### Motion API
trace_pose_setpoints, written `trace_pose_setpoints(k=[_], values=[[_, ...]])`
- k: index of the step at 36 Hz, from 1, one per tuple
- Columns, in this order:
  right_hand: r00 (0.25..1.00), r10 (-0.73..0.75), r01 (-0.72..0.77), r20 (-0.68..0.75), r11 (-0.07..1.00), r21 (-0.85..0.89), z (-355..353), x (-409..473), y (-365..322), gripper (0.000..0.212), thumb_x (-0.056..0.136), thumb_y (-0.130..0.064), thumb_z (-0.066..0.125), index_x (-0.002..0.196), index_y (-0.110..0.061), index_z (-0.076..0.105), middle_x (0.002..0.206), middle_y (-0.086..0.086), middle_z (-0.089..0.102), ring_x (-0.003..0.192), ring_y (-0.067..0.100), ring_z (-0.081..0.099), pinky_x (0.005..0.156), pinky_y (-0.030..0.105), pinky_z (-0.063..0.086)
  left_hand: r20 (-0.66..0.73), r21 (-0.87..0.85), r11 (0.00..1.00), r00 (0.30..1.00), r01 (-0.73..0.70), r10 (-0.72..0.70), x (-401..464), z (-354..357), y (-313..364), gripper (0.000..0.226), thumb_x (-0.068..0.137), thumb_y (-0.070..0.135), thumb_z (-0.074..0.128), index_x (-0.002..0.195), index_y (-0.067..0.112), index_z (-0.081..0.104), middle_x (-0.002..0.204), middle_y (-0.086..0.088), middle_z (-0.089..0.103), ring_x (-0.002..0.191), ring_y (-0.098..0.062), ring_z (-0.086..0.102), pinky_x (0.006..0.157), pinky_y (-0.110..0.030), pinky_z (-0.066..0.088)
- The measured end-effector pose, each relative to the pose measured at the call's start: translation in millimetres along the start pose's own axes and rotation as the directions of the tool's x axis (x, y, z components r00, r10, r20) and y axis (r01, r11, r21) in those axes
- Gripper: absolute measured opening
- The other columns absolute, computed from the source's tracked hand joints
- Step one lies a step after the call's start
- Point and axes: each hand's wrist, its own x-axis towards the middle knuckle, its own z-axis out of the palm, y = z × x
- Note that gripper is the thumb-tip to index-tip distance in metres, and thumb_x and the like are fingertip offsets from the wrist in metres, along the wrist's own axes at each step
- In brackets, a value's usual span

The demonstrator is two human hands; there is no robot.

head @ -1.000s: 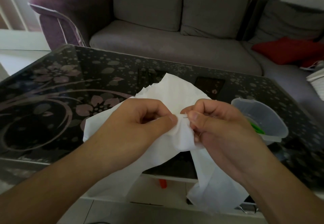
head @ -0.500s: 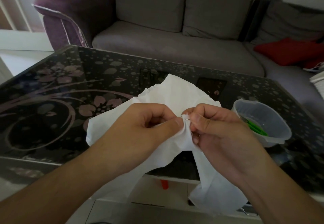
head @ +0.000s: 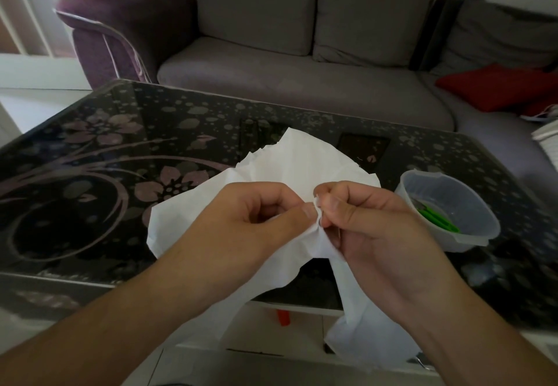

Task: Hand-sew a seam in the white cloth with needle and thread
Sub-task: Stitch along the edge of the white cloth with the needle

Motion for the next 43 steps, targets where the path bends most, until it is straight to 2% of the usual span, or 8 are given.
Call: trace_pose_setpoints(k=[7,11,15,19,22,26,32,43], values=[[0.998,-0.034,0.022,-0.052,0.976,-0.218,-0.8,-2.8,0.4,0.026,0.084,-0.037,0.076,0.070,-0.015,0.072,0.078,0.008,0.064,0.081,0.024,0.059,0.081,0.035,0.051,-0.006,0.014,1.000,1.000,0.004,-0.004,-0.1,-1.1,-2.0,0.024,0.090,0.042,0.065,0.083,0.024,0.079,0.077,-0.003,0.071,0.071,-0.012,0.063,0.068,-0.020,0.051],[0.996,-0.062,0.032,-0.065,0.922,-0.386,-5.5,-4.5,-9.4,0.033,0.084,-0.053,0.070,0.077,-0.021,0.076,0.082,0.012,0.065,0.082,0.024,0.059,0.087,0.033,0.051,-0.022,-0.038,0.999,1.000,-0.017,0.016,0.1,-3.6,0.2,0.024,0.092,0.039,0.067,0.081,0.020,0.079,0.072,-0.004,0.066,0.067,-0.008,0.056,0.066,-0.017,0.046],[0.996,-0.036,-0.003,-0.077,0.891,-0.454,-12.4,-2.6,-12.5,0.026,0.100,-0.030,0.059,0.083,-0.028,0.079,0.090,0.001,0.070,0.098,0.032,0.062,0.103,0.050,0.049,-0.039,-0.063,0.998,0.999,-0.030,0.027,1.0,-5.5,1.7,0.023,0.091,0.036,0.067,0.080,0.021,0.079,0.072,0.004,0.069,0.069,-0.005,0.061,0.065,-0.014,0.048],[0.996,-0.054,0.008,-0.066,0.831,-0.556,-11.2,-3.2,-20.0,0.032,0.099,-0.013,0.057,0.084,-0.033,0.078,0.089,-0.012,0.073,0.088,0.010,0.065,0.085,0.035,0.051,-0.035,-0.047,0.999,0.999,-0.016,0.014,2.1,-7.3,3.9,0.020,0.093,0.034,0.066,0.083,0.025,0.081,0.082,0.006,0.075,0.079,-0.005,0.069,0.071,-0.016,0.051],[0.993,-0.078,0.008,-0.092,0.805,-0.593,-10.3,-3.0,-22.7,0.034,0.098,-0.013,0.061,0.082,-0.039,0.076,0.089,-0.017,0.073,0.089,-0.002,0.063,0.082,0.023,0.044,-0.038,-0.045,0.999,0.999,-0.014,0.012,2.9,-8.0,4.4,0.020,0.093,0.034,0.067,0.085,0.023,0.081,0.085,0.003,0.077,0.083,-0.010,0.071,0.073,-0.019,0.053],[0.990,-0.076,-0.002,-0.115,0.825,-0.565,-10.3,-2.9,-21.9,0.037,0.098,-0.008,0.061,0.082,-0.036,0.078,0.084,-0.015,0.073,0.084,0.001,0.064,0.078,0.019,0.049,-0.017,-0.092,0.996,1.000,-0.001,0.000,2.3,-8.3,6.0,0.018,0.093,0.031,0.067,0.084,0.023,0.081,0.083,0.004,0.076,0.080,-0.008,0.071,0.071,-0.017,0.052],[0.992,-0.013,-0.040,-0.125,0.912,-0.409,-12.3,-2.3,-17.8,0.037,0.096,0.002,0.057,0.080,-0.022,0.080,0.084,-0.002,0.073,0.093,0.027,0.064,0.095,0.045,0.052,0.023,-0.126,0.992,1.000,0.002,0.001,0.4,-5.2,8.4,0.017,0.087,0.035,0.068,0.082,0.025,0.081,0.077,0.008,0.075,0.074,-0.003,0.068,0.068,-0.015,0.050],[0.995,-0.057,0.005,-0.085,0.854,-0.520,-7.7,-3.8,-21.2,0.034,0.093,-0.006,0.064,0.079,-0.032,0.080,0.084,-0.012,0.074,0.089,0.006,0.065,0.083,0.026,0.048,0.020,-0.053,0.999,1.000,0.012,-0.011,-0.5,0.9,8.8,0.025,0.081,0.048,0.066,0.079,0.027,0.079,0.069,0.012,0.068,0.068,0.001,0.064,0.063,-0.009,0.047]])
